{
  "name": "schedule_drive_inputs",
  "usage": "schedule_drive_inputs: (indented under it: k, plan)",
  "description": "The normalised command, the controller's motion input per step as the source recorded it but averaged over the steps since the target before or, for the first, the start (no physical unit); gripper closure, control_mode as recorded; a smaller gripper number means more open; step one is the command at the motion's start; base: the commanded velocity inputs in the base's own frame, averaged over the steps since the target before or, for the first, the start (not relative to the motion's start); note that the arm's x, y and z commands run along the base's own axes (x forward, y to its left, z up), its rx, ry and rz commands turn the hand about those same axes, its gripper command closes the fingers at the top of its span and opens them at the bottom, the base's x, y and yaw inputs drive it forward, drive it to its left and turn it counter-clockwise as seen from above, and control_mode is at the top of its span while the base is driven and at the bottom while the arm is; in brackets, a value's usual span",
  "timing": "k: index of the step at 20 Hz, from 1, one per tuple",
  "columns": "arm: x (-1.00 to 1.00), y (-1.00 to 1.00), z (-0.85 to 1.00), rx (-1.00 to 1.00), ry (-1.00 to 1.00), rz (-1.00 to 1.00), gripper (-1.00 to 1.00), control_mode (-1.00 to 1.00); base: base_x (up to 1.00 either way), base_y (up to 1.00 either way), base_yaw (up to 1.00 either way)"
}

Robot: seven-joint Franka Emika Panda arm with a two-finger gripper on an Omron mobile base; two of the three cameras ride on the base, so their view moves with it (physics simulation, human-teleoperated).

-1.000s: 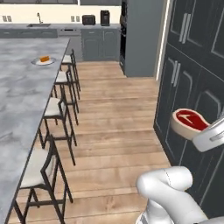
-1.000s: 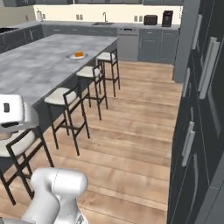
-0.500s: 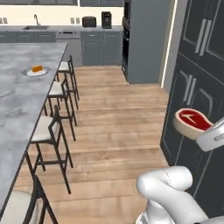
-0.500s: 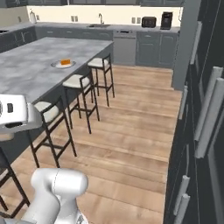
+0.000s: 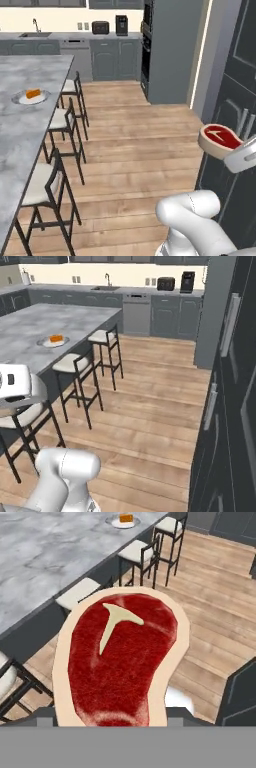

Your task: Take the cheese, steak, and broccoli from the fridge and place them on the plate on the dining counter to create an appetizer plate.

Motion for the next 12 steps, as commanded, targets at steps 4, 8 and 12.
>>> schedule_drive_inputs:
  k: [4, 8, 12]
  plan:
    - [0.00, 0.00, 0.00, 0.00, 0.00, 0.00, 1.00, 1.00, 1.00, 0.00, 0.16]
    - [0.00, 0.00, 0.00, 0.00, 0.00, 0.00, 1.00, 1.00, 1.00, 0.03, 0.12]
    - [0.00, 0.00, 0.00, 0.00, 0.00, 0.00, 1.00, 1.00, 1.00, 0.14, 0.22]
